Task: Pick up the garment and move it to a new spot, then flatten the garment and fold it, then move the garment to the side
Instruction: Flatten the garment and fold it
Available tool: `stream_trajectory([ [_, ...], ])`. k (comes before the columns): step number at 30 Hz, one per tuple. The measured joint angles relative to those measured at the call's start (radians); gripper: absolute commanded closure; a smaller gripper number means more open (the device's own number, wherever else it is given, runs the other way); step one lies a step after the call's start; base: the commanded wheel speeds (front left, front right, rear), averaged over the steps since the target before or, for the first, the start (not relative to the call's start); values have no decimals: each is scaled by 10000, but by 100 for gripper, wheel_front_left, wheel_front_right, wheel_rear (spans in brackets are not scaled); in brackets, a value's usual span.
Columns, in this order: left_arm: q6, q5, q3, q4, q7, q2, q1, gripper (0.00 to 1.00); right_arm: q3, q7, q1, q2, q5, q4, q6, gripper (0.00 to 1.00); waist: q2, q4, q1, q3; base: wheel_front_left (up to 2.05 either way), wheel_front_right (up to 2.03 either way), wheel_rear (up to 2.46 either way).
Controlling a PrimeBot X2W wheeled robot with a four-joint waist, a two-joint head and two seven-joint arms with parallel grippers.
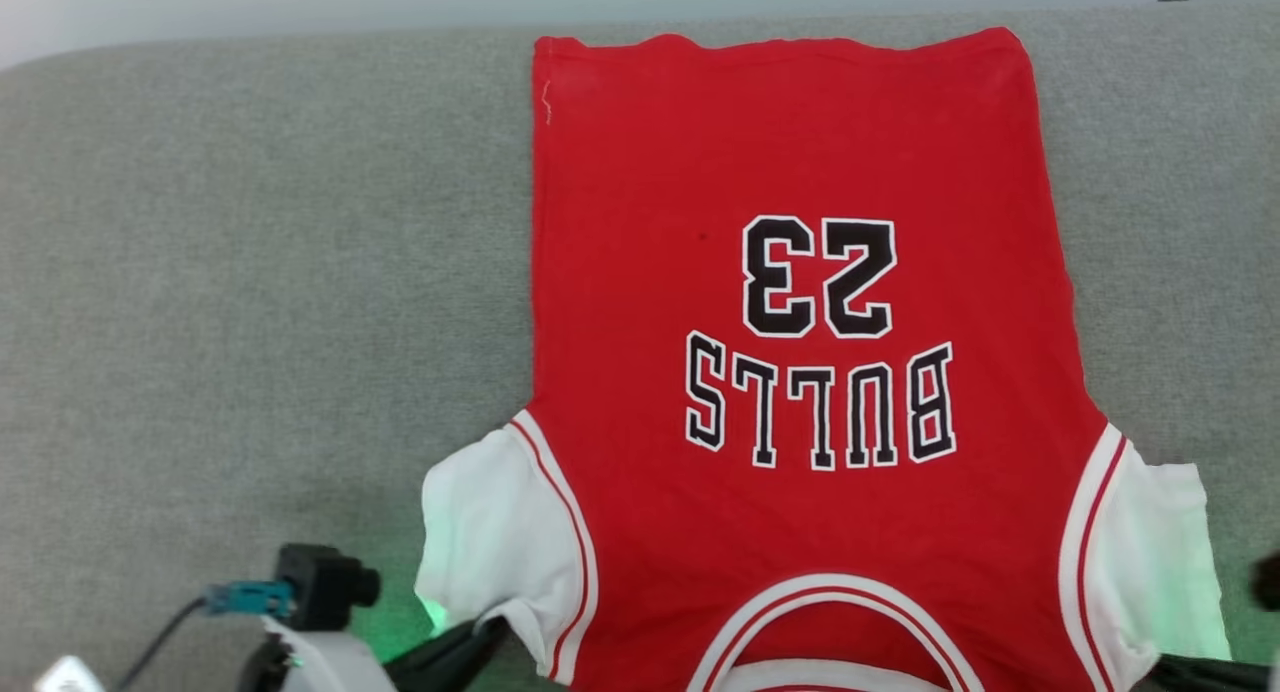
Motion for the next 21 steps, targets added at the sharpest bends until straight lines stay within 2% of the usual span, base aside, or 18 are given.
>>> stream_trajectory([
  [3,-215,-23,-17,779,-65,-660,115,100,8,573,-149,903,-663,399,0,100,0,-67,0,49,0,0,0],
  [6,-345,207,-15,1429,-77,-1024,120,100,-88,826,-283,1448,-1300,878,2,100,0,-64,0,77,0,0,0],
  [15,-612,439,-12,2266,-61,-1519,91,100,-282,844,-270,2351,-2899,1781,105,100,0,-22,0,185,0,0,0],
  [16,-639,449,-8,2309,-63,-1528,91,100,-360,784,-264,2410,-2943,1831,107,84,0,-40,0,189,0,0,0],
  [17,-662,449,-8,2330,-65,-1538,91,100,-424,704,-222,2476,-2972,1883,111,53,0,-64,0,192,0,0,0],
  [18,-677,449,-4,2353,-71,-1544,92,100,-499,686,-177,2541,-2995,1916,111,4,0,-89,0,192,0,0,0],
  [19,-683,449,0,2364,-79,-1549,98,100,-623,658,-124,2608,-2959,1967,130,0,0,-118,0,191,0,0,0],
  [21,-683,449,21,2362,-107,-1549,112,100,-884,637,41,2661,-2842,1893,138,0,0,-177,0,178,0,0,0],
])
